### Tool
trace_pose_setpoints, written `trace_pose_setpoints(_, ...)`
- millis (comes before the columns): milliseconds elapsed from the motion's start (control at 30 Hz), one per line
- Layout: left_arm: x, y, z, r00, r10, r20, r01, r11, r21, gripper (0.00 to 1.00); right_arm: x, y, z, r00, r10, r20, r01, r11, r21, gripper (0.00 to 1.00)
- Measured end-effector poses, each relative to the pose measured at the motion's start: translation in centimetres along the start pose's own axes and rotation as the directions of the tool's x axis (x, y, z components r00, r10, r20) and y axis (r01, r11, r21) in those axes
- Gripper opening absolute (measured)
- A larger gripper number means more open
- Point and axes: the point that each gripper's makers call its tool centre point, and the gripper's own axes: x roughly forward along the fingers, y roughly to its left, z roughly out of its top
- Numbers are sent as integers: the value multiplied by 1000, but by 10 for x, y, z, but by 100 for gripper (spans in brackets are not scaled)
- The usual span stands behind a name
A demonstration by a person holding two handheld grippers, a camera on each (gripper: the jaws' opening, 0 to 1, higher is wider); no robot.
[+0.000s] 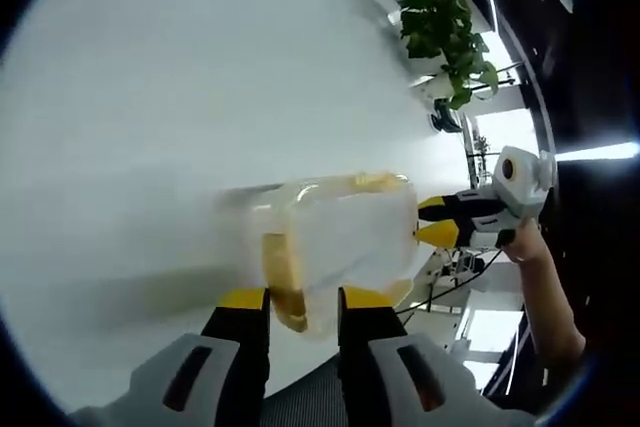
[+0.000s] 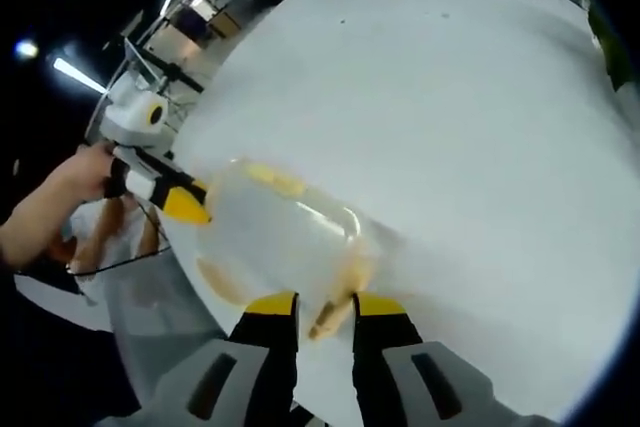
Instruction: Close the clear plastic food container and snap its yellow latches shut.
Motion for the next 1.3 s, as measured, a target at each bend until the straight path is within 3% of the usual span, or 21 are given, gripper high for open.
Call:
trace_pose_setpoints(67, 0, -10, -5, 1000, -17, 2, 17, 1000, -14, 23, 0, 0, 1, 1000, 6, 2, -6, 1000, -6, 17)
trace_pose_setpoints(200, -7, -9, -8, 1000, -14, 7, 14, 1000, 1, 23, 0, 0, 0, 1000, 10, -1, -10, 1000, -7, 16)
trace_pose_setpoints(233, -7, -9, -10, 1000, -13, 0, 13, 1000, -9, 23, -3, 4, -7, 999, 42, -29, -42, 999, 3, 15)
trace_pose_setpoints(467, -8, -5, -13, 1000, -6, 4, 6, 1000, 5, 23, 3, 1, -6, 1000, 29, 9, -30, 999, 46, 16)
trace_pose_setpoints(700, -4, 5, -1, 1000, 0, 1, 0, 1000, 4, 24, 4, 1, -1, 1000, 20, 7, -21, 999, 47, 16)
trace_pose_setpoints(1300, 0, 6, 6, 1000, 14, 20, -14, 1000, 20, 25, 0, 1, 2, 1000, 9, 19, -10, 1000, 23, 16)
